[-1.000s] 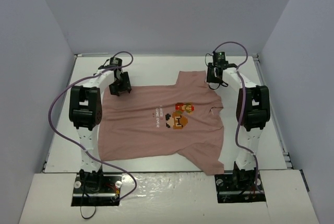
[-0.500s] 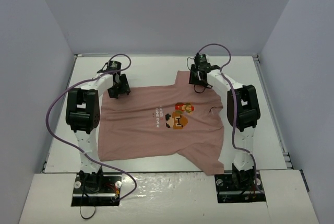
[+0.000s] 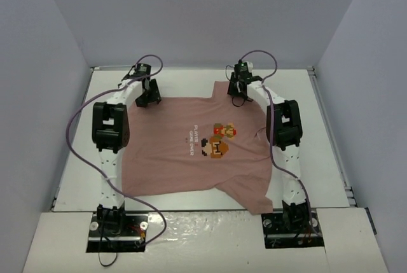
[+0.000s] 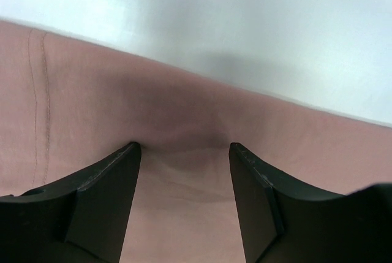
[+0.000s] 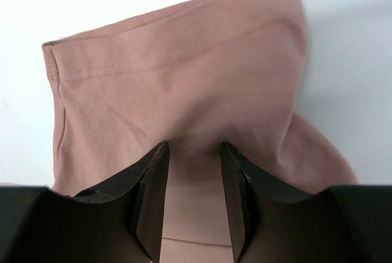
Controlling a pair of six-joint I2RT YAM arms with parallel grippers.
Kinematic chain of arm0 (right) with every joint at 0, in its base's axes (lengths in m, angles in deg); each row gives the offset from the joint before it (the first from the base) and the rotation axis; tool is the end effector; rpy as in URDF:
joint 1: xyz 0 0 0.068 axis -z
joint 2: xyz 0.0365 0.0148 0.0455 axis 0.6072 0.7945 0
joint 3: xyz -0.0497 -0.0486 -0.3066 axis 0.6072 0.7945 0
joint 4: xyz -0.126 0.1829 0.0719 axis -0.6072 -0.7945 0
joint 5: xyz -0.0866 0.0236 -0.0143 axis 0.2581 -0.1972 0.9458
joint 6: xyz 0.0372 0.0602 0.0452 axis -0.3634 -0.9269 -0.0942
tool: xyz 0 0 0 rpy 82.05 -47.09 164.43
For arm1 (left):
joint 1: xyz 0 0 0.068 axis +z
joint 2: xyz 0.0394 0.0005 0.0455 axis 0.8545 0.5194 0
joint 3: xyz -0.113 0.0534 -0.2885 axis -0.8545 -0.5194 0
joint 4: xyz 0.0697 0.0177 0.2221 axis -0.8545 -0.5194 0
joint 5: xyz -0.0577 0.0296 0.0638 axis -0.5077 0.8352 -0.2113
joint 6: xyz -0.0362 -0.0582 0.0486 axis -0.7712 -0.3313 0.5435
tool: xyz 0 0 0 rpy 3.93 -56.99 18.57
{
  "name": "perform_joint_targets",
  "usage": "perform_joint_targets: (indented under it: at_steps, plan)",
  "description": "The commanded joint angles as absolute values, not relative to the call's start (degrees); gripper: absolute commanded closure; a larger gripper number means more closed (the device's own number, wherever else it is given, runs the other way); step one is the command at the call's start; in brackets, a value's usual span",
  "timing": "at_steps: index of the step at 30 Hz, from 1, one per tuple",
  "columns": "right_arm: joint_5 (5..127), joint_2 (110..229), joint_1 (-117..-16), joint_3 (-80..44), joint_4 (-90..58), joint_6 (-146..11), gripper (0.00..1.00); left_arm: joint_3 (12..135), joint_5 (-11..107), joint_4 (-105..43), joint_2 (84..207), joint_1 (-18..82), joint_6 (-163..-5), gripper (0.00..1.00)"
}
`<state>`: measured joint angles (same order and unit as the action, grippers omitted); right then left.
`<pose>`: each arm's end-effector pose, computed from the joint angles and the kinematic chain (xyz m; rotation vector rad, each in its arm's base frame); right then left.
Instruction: Fold and stack the t-shirts
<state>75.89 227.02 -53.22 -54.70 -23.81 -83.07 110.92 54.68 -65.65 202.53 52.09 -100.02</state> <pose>0.5692 0.1579 0.1875 0.1504 2.1957 0.3233 0.5292 -0.0634 0.1917 -0.4442 2.5138 -0.2661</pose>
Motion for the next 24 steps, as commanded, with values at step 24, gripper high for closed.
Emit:
perform_joint_targets:
  at_steps: [24]
  plan:
    - [81.3, 177.2, -56.1, -2.5, -24.5, -91.4, 0.41, 73.4, 54.3, -69.2, 155.4, 48.9, -100.5, 0.15]
